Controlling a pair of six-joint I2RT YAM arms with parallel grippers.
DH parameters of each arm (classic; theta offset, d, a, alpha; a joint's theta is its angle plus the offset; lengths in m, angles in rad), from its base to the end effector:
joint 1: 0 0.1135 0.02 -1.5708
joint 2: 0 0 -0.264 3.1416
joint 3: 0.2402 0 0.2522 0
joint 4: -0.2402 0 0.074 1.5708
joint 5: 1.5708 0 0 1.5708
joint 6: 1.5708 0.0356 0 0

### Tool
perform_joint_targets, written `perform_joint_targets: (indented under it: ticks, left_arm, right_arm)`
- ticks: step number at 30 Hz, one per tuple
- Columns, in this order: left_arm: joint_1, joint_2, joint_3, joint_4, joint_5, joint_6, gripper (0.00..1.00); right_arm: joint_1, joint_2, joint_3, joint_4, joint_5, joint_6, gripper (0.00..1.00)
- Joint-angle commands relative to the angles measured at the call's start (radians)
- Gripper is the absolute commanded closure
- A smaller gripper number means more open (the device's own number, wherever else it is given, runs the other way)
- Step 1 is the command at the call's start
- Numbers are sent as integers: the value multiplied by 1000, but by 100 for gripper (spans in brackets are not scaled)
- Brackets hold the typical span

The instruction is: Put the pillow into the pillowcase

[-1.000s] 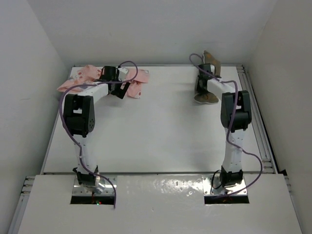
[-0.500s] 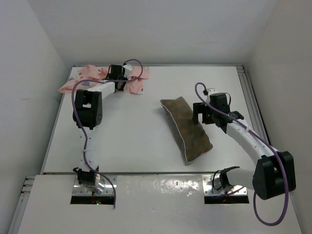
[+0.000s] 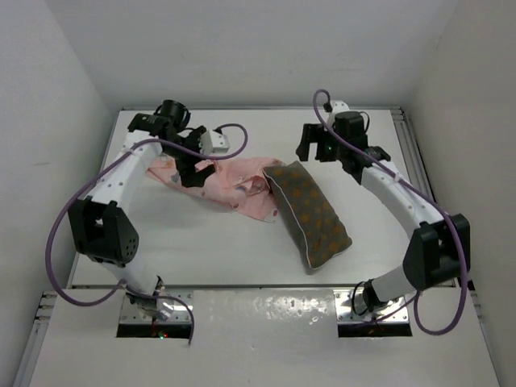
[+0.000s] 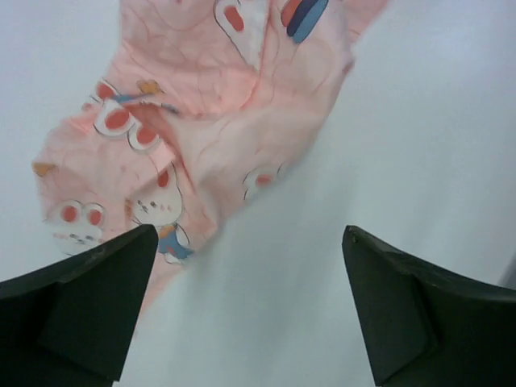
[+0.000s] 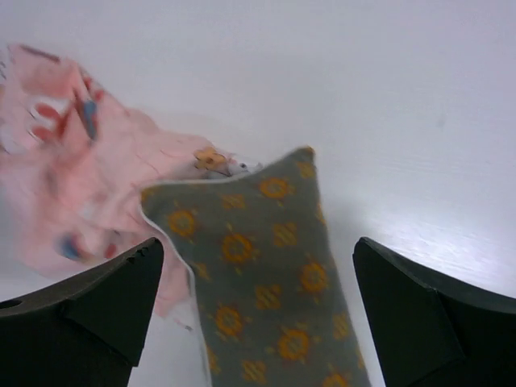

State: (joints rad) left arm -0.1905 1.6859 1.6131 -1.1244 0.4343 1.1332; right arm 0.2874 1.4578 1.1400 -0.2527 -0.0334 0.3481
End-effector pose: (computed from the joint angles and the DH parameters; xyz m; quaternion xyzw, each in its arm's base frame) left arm 0.3288 -0.0787 0.3188 0.6213 0.7323 -0.1063 0.2577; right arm 0.3199 0.0958 0.2971 0.0186 0.8772 0.1637 0.4509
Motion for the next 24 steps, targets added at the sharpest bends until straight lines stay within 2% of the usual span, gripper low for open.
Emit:
perform_joint_targets:
  ticks: [1,3,4,6,7,9,10,13,17,22,24]
  left_arm:
    - [66,-5,-56,-72,91,-38,0]
    - [127,-5,-45,87,116,-235,0]
    - [140,-2,-51,236,77,-401,0]
    - [142,18,-87,389,-6,-481,0]
    - [125,37,-129,450,-145,-510,0]
    - [120,69,-154,588,-276,-585,0]
    - [126,92,-133,604,-331,-608,0]
    - [129,201,-67,603,-327,-656,0]
    - [88,238,-85,696,-325,-655,0]
    - [57,319,-113,775,-316,-682,1]
    - [57,339,-96,764,-270,-681,43]
  right_arm:
    - [24,128,105,113,-65,116,1]
    - [32,206,219,95,-83,195,3]
    - [45,289,265,75,-115,215,4]
    - [77,367,400,2,-161,229,6]
    - [93,439,443,-25,-169,221,6]
    - [145,499,553,-112,-172,189,6]
    - [163,545,588,-140,-166,169,6]
    - [242,587,670,-223,-75,82,1]
    - [321,590,646,-260,59,-43,1]
    - [366,582,606,-307,141,-226,1]
    - [390,581,590,-321,144,-291,1]
